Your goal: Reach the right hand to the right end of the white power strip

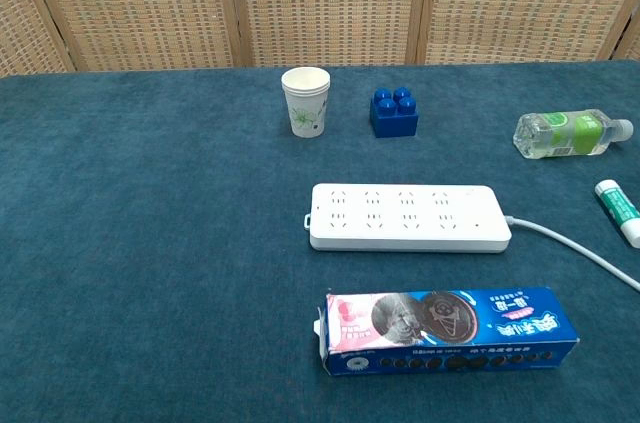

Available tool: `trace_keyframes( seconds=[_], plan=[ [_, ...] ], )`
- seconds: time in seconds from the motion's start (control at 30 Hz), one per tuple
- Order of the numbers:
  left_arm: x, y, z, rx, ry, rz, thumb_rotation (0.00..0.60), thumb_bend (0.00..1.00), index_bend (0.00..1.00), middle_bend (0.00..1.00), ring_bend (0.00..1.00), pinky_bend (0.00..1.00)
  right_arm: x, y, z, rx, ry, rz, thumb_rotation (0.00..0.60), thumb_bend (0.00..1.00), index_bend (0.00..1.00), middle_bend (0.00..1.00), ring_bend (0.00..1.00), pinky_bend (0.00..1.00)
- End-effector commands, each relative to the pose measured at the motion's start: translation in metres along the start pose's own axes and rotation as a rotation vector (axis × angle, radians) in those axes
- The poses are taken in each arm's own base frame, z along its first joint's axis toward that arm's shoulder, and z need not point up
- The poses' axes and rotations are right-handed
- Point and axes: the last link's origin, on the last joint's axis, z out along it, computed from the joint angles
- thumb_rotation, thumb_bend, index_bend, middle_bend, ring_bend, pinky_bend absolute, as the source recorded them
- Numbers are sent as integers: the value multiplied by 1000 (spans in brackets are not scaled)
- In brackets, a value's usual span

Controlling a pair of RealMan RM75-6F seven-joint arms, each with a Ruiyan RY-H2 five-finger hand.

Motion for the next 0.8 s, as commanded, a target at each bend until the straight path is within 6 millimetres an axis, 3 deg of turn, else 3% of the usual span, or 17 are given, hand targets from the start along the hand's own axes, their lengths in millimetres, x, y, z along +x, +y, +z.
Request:
trace_keyframes(
  seconds=[0.03, 0.37, 0.4, 0.47, 0.53, 0.57, 0.63, 0.73, 0.8],
  plan=[
    [0, 0, 0, 1, 0, 1, 600, 0, 0, 0, 0, 0, 0, 0, 0, 0, -2, -1, 600, 0, 0, 0, 0, 41],
    [-2, 1, 2, 1, -9, 7, 600, 0, 0, 0, 0, 0, -4, -3, 5, 13, -13, -3, 600, 0, 0, 0, 2, 81],
    [-2, 0, 3, 3, -8, 7, 600, 0, 0, 0, 0, 0, -5, -5, 7, 19, -14, -5, 600, 0, 0, 17, 39, 135],
    [-2, 0, 4, 7, -9, 6, 600, 0, 0, 0, 0, 0, -8, -8, 13, 33, -11, -20, 600, 0, 0, 148, 203, 285],
    [-3, 0, 6, 12, -12, 6, 600, 0, 0, 0, 0, 0, -12, -13, 20, 59, -11, -37, 600, 21, 0, 444, 490, 582],
    [-3, 0, 7, 14, -12, 7, 600, 0, 0, 0, 0, 0, -13, -16, 24, 74, -13, -38, 600, 59, 0, 535, 572, 692],
    [-3, 0, 9, 20, -14, 11, 600, 0, 0, 0, 0, 0, -20, -27, 35, 128, -39, -35, 600, 297, 0, 725, 751, 941],
    [-4, 1, 11, 30, -14, 16, 600, 0, 0, 0, 0, 0, -35, -48, 55, 219, -158, 43, 600, 671, 65, 851, 888, 1000],
    [-5, 2, 13, 36, -12, 18, 600, 0, 0, 0, 0, 0, -43, -61, 70, 263, -241, 101, 600, 795, 137, 884, 926, 1000]
  ],
)
